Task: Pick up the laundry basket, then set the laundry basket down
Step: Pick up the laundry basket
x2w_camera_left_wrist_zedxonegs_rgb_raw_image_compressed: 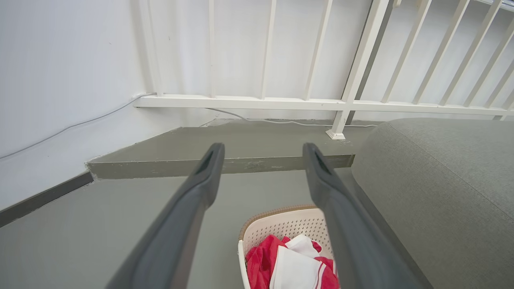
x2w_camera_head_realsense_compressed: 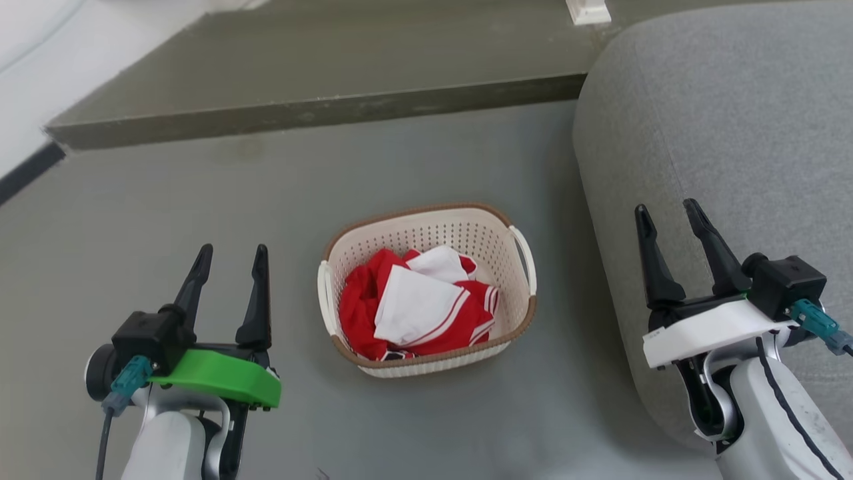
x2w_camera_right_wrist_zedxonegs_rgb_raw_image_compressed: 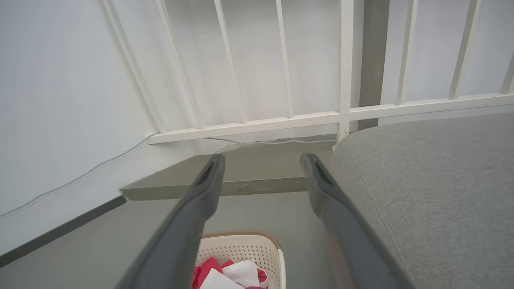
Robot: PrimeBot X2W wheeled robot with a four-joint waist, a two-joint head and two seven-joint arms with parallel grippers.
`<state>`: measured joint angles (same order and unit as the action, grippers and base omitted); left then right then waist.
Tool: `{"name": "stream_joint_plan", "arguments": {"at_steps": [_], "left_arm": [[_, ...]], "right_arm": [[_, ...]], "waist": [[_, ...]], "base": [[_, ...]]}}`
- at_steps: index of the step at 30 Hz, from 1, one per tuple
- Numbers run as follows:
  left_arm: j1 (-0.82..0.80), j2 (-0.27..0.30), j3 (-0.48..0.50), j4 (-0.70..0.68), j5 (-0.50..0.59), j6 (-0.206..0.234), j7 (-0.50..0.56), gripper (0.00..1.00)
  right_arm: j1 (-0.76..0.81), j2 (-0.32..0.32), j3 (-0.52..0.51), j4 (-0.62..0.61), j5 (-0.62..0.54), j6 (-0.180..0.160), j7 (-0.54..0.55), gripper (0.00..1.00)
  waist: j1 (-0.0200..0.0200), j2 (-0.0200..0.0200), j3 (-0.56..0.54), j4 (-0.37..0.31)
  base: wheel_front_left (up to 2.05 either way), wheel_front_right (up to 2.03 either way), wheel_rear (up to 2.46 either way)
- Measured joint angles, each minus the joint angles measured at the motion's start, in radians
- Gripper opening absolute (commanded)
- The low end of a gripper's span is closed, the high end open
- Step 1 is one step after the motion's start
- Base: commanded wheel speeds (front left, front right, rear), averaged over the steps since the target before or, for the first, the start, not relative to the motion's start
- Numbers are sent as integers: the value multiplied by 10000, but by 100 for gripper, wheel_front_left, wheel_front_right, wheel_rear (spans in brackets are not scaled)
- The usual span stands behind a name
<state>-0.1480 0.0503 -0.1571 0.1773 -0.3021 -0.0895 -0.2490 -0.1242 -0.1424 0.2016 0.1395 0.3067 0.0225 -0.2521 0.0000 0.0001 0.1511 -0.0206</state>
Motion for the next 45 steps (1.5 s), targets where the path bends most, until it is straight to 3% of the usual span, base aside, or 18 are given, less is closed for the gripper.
{"name": "stream_joint_plan", "arguments": {"at_steps": [22,45], "left_arm": [[-1212,6,13,245,23,-107,-31,100],[-3393,36,-96,1323,77,-176,-42,100]], "right_arm": [[-1116,230,-23,-155,-228,128,-13,100],[-3198,318,-123,1124,-441,199,-25,100]], "waist": [[0,0,2120,-381],[1,0,4803,-355]], "base": [[0,0,0],[0,0,0]]}}
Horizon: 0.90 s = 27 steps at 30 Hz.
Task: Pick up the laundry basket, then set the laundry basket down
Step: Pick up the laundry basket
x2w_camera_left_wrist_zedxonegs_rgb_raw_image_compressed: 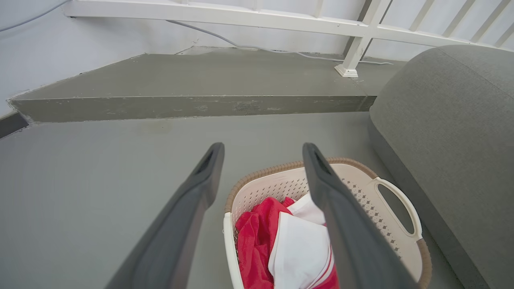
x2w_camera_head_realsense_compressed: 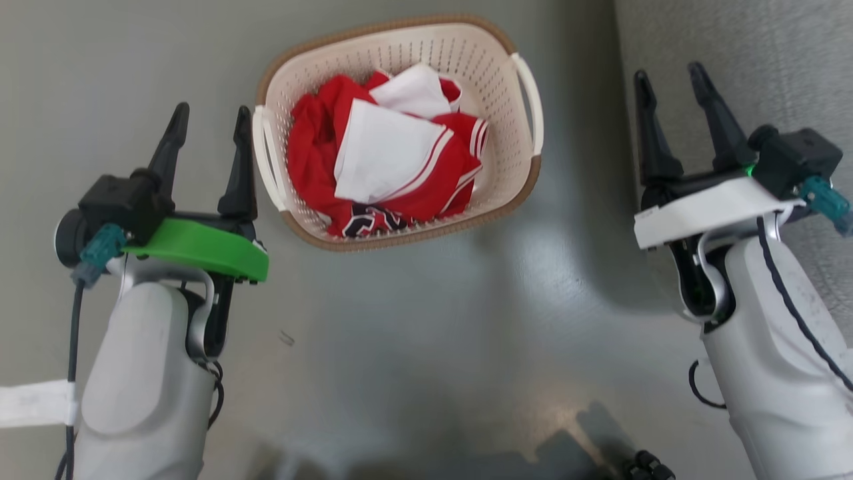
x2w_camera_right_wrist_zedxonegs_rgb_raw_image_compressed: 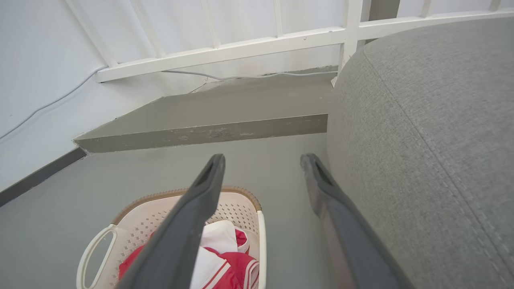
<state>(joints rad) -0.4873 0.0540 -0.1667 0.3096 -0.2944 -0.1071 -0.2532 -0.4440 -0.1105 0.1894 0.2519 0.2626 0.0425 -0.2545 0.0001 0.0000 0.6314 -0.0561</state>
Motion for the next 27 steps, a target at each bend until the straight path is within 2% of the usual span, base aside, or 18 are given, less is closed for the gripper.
{"name": "stream_joint_plan", "arguments": {"at_steps": [15,27], "left_arm": [[-1403,-4,33,1131,-81,-77,65,100],[-2545,-33,-113,2543,-107,-86,485,100]], "right_arm": [[-1820,94,163,1599,-84,100,-2,100],[-3185,197,401,3356,-81,194,104,100]], "waist": [[0,0,1435,103],[0,0,2390,279]], "base": [[0,0,0],[0,0,0]]}}
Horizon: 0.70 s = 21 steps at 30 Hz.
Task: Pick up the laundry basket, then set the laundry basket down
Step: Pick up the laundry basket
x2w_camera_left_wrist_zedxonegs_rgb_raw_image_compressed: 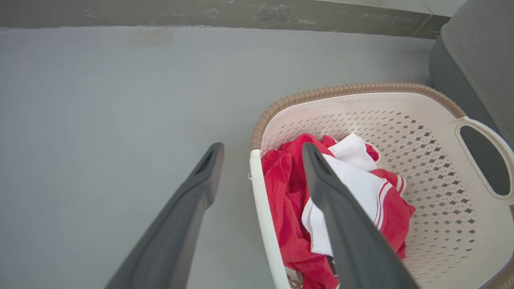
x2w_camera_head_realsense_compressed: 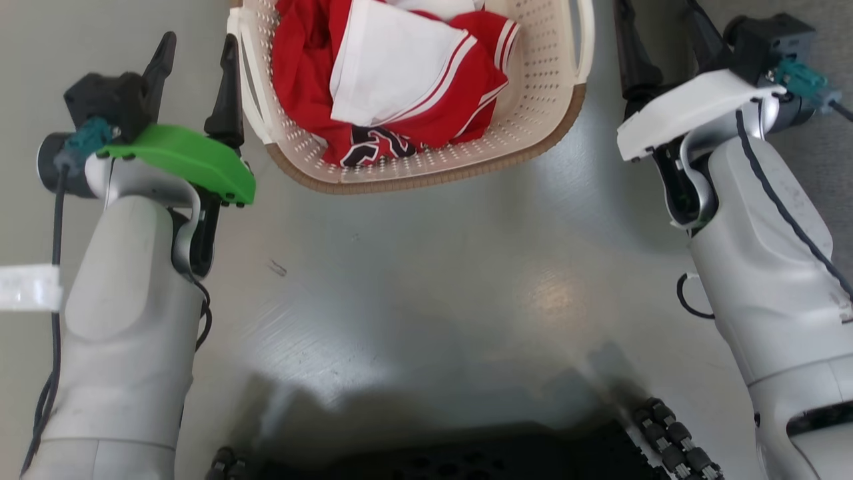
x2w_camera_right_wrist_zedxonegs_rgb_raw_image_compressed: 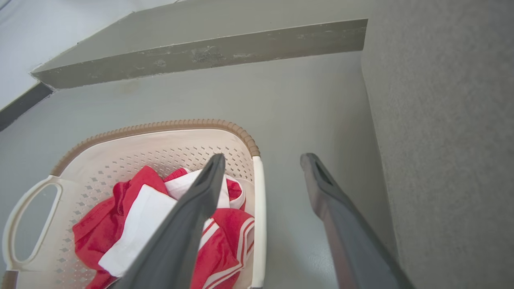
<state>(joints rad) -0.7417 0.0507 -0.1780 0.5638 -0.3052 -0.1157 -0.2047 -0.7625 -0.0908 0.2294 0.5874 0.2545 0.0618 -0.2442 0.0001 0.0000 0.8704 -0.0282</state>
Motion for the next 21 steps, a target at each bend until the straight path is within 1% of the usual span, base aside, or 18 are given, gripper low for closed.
{"name": "stream_joint_plan", "arguments": {"at_steps": [11,17,20,21], "left_arm": [[-938,-107,-163,1237,-353,-31,685,100],[-1412,-230,-132,1852,-853,-48,1003,100],[-1713,-288,-163,2094,-972,-86,1175,100],[-1869,-305,-176,2224,-1020,-86,1262,100]], "right_arm": [[-1148,81,157,1478,10,82,249,100],[-1623,119,199,2125,52,88,251,100],[-1786,138,290,2468,121,117,263,100],[-1890,163,316,2694,272,174,265,100]], "waist": [[0,0,713,166],[-1,0,1075,237],[0,0,1233,265],[-1,0,1325,273]], "base": [[0,0,0],[0,0,0],[0,0,0],[0,0,0]]}}
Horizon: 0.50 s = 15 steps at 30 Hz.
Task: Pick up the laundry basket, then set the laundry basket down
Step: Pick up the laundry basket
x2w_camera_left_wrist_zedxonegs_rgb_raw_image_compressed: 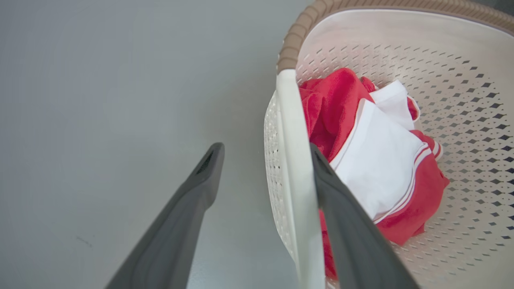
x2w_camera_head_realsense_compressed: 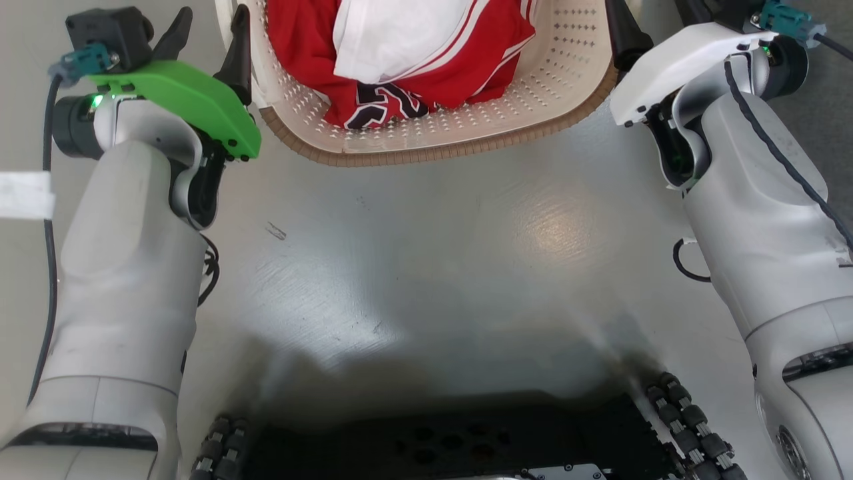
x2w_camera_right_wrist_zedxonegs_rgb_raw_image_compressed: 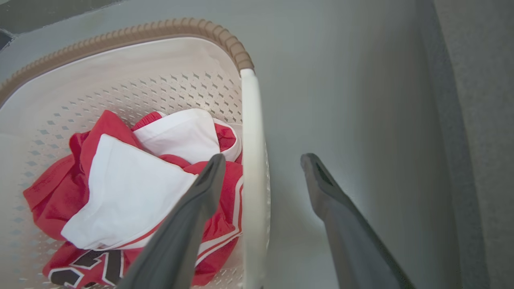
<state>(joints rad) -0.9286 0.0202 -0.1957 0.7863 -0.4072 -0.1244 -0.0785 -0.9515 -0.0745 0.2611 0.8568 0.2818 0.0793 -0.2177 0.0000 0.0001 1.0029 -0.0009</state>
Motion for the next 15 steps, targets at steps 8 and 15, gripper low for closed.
{"name": "stream_joint_plan", "arguments": {"at_steps": [8,15], "left_arm": [[-553,-21,-173,487,-125,0,261,100],[-855,-38,-378,965,-203,-4,339,100]], "right_arm": [[-542,42,151,533,184,36,-15,100],[-753,46,311,1055,295,82,-75,100]], "waist": [[0,0,326,-31],[0,0,490,-68]], "base": [[0,0,0],[0,0,0]]}}
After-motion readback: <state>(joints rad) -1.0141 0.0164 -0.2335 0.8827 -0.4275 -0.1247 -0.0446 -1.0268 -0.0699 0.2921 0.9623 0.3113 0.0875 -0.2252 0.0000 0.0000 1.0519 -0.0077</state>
